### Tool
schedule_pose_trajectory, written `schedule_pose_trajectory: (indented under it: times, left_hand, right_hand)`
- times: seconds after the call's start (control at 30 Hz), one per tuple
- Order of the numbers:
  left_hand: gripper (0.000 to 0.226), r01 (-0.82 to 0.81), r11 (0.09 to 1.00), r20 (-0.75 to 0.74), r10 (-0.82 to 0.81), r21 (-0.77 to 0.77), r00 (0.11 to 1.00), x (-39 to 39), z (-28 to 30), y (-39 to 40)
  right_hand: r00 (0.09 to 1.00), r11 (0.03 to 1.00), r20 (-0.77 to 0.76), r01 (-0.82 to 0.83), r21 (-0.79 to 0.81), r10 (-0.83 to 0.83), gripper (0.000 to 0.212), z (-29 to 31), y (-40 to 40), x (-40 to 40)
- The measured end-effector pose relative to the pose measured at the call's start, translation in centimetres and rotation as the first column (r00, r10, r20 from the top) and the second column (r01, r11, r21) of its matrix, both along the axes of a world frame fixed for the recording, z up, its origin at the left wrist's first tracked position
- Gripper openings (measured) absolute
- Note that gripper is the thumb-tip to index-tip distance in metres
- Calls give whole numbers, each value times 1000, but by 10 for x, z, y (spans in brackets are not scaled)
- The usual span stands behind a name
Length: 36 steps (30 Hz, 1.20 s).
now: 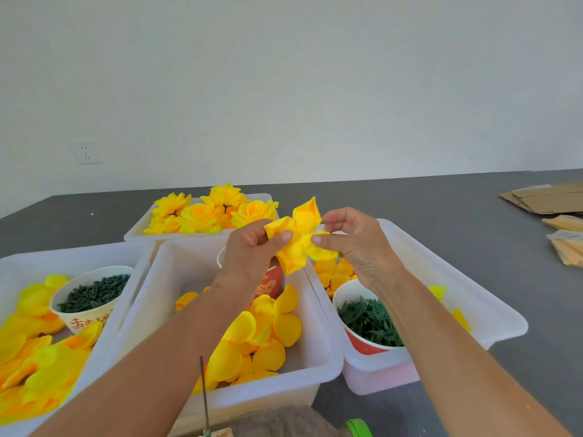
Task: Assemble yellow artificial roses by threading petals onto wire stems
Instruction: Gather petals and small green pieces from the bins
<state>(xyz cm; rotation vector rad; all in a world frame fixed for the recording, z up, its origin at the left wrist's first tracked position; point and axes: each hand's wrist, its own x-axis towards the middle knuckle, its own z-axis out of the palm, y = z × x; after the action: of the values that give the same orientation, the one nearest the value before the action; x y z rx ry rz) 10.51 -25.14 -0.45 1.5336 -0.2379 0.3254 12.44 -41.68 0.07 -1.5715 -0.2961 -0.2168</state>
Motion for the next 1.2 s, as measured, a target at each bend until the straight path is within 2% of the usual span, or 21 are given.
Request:
schedule_pose_trajectory:
  times: [0.07, 0.13, 0.27, 0.4, 0.47, 0.5, 0.53, 0.6, 0.67, 0.73, 0.8, 0.9, 0.97, 1.1, 1.2]
  left_hand:
    - [8, 47, 999, -1, -47, -25, 999, -1, 1, 1]
    - [11, 79, 997, 5, -79, -10, 997, -1, 1, 1]
    - [18, 89, 996, -7, -89, 30, 996, -1, 0, 0]
    - [22, 114, 993, -116, -114, -5, 987, 0, -1, 2]
    - [25, 152, 986, -208, -162, -64, 964, -1, -2, 2]
    - [26, 132, 991, -216, -135, -26, 967, -1, -3, 3]
    - [25, 85, 994, -185, -70, 72, 980, 1, -4, 4]
    - [21, 0, 973, -92, 21, 231, 996, 2, -6, 5]
    - [21, -19, 971, -65, 36, 238, 997, 2, -6, 4]
    - [23, -29, 976, -66, 45, 216, 997, 2, -7, 3]
    - [24, -80, 964, -27, 90, 254, 996, 3, -7, 1]
    - [25, -279, 899, 110, 257, 337, 960, 6, -5, 3]
    - [22, -360, 879, 164, 324, 313, 932, 4, -4, 4]
    - [30, -152, 960, -53, 169, 237, 984, -1, -4, -5]
    - [33, -63, 994, -144, 76, 92, 987, -1, -4, -5]
  right_hand:
    - [976, 974, -205, -31, 224, 78, 44, -2, 7, 3]
    - [938, 942, -280, -110, 318, 205, 42, -3, 7, 4]
    - [945, 937, -160, -240, 253, 286, 36, -7, 4, 1]
    - [961, 941, -132, -198, 275, 242, 35, -9, 5, -2]
    - [980, 964, -80, -160, 210, 180, 30, -11, 7, -4]
    - [991, 986, -14, -130, 104, 132, 18, -12, 8, -6]
    - [994, 996, 58, -90, -8, 90, 14, -14, 10, -7]
    - [988, 990, 143, -37, -136, 56, 28, -19, 13, -6]
    - [990, 996, 135, -25, -91, 37, 34, -19, 13, -5]
    - [997, 1000, 78, -24, 4, 24, 28, -18, 13, -4]
    - [999, 997, 18, 26, 67, -28, 21, -18, 12, -4]
    - [984, 988, 85, 157, -1, -156, 26, -20, 12, -3]
    - [965, 972, 177, 211, -102, -191, 31, -21, 15, -4]
    - [927, 950, 335, 245, -192, -171, 43, -24, 23, -7]
    - [926, 954, 363, 195, -229, -102, 35, -27, 26, -9]
